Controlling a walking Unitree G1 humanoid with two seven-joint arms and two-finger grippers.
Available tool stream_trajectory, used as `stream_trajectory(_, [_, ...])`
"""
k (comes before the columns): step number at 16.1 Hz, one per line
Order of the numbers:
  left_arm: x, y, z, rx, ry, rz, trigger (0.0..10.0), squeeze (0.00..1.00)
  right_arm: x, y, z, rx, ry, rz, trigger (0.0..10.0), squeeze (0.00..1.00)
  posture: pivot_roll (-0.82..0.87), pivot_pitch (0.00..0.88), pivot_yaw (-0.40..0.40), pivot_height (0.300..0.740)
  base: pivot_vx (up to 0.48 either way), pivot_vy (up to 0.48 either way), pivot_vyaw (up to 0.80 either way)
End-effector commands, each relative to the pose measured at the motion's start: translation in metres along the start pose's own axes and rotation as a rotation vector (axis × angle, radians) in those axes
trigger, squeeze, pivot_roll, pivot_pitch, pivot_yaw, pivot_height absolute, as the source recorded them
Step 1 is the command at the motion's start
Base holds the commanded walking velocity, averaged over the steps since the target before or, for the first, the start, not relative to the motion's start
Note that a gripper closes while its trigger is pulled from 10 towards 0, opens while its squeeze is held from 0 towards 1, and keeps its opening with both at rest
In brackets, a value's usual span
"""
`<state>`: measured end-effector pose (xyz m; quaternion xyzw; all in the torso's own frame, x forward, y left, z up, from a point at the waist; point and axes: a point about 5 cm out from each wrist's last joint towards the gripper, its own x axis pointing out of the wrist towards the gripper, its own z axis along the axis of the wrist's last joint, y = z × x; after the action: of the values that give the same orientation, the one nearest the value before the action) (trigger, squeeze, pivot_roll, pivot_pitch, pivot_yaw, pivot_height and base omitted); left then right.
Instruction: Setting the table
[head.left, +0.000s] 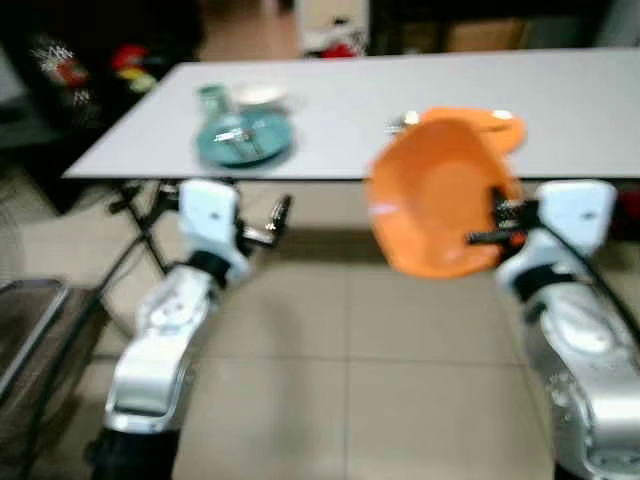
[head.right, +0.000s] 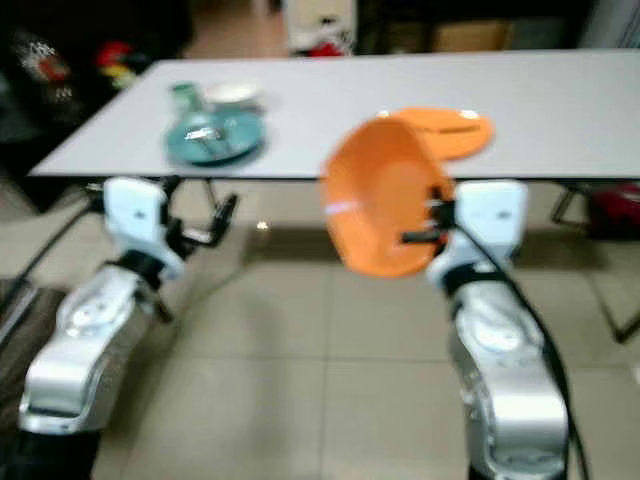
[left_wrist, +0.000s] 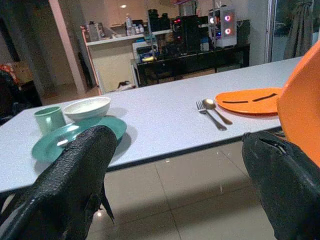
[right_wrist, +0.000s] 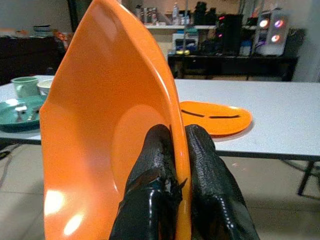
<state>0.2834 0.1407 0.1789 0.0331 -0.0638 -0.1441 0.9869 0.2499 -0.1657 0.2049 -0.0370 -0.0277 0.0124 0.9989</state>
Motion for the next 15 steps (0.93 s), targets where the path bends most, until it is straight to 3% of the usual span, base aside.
stream_trajectory(1, [0.003,-0.005,0.002,-0.005,-0.007,-0.024,10.0,0.0,0.0,-0.007,0.008,-0.004,-0.038,-0.036,10.0,0.0,-0.03,0.0,0.068,0.74,0.296,0.0,0.0])
stream_trajectory(4, [0.003,-0.004,0.002,-0.005,-0.004,-0.024,10.0,0.0,0.0,-0.006,0.008,-0.004,-0.036,-0.037,10.0,0.0,-0.03,0.0,0.067,0.74,0.29,0.0,0.0])
stream_trajectory(12, [-0.005,-0.007,-0.018,-0.016,0.073,-0.038,10.0,0.0,0.001,-0.012,0.01,0.005,-0.035,-0.048,10.0,0.0,-0.03,0.0,0.051,0.74,0.289,0.0,-0.76])
stream_trajectory(15, [-0.009,-0.007,-0.021,-0.011,0.086,-0.03,10.0,0.0,0.007,-0.017,0.013,0.022,-0.044,-0.047,10.0,0.0,-0.02,0.0,0.038,0.74,0.292,0.0,0.0])
